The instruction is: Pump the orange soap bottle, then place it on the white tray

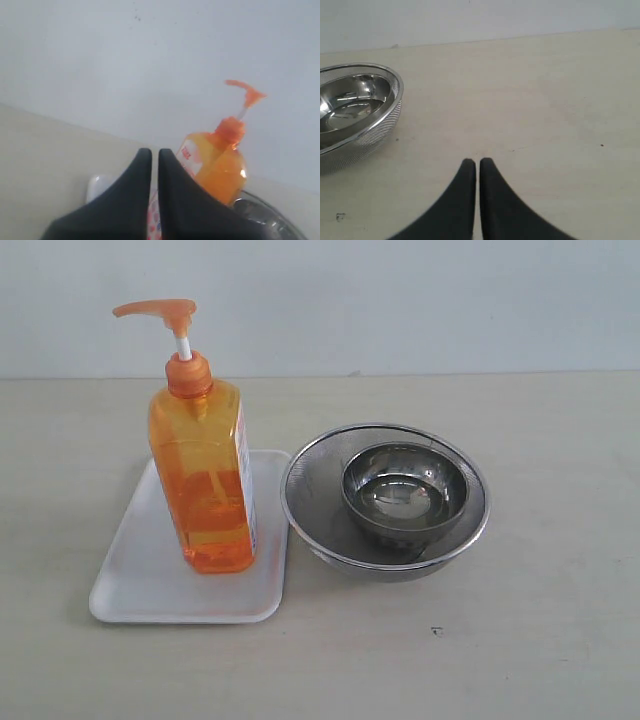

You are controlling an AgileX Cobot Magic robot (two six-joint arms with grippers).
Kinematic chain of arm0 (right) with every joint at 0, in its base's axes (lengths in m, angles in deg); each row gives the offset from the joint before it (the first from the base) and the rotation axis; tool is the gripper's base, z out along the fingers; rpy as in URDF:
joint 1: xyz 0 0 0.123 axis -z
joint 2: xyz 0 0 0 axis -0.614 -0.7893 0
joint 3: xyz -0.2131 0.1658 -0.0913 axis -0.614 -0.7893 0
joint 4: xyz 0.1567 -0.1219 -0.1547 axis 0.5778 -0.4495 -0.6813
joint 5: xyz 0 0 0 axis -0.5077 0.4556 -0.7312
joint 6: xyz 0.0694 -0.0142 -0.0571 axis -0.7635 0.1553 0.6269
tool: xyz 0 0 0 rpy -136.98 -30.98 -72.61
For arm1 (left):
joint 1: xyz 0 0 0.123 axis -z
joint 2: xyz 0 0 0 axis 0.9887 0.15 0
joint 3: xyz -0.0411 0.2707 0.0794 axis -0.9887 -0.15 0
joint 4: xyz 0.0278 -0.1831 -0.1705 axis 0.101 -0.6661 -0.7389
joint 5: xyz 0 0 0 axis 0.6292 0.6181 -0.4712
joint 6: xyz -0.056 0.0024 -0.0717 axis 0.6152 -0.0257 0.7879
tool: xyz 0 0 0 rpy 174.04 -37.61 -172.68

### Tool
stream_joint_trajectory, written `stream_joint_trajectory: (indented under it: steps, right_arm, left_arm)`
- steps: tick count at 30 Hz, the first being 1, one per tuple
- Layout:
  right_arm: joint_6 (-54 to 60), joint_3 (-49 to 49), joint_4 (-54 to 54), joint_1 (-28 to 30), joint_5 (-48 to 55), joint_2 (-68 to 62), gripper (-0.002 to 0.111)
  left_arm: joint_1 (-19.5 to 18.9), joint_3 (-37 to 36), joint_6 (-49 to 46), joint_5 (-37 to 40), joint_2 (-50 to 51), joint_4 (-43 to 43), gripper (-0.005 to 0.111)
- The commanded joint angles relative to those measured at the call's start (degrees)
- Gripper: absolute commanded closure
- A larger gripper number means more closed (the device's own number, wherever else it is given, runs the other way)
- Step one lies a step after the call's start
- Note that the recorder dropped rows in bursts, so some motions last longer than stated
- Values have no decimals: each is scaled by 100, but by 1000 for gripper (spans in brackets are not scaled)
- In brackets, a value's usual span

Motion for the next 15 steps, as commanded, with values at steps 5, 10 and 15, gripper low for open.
stream_joint_trajectory:
  steps: [5, 10, 15]
  right_arm:
    - [20, 2, -16, 2, -25, 30, 108]
    - [20, 2, -18, 2, -39, 30, 108]
    - [20, 2, -18, 2, -27, 30, 108]
  left_arm:
    - [30, -14, 24, -1514, -16, 6, 102]
    - [30, -14, 447, -1526, -16, 363, 102]
    - [30, -14, 939, -1548, -16, 521, 102]
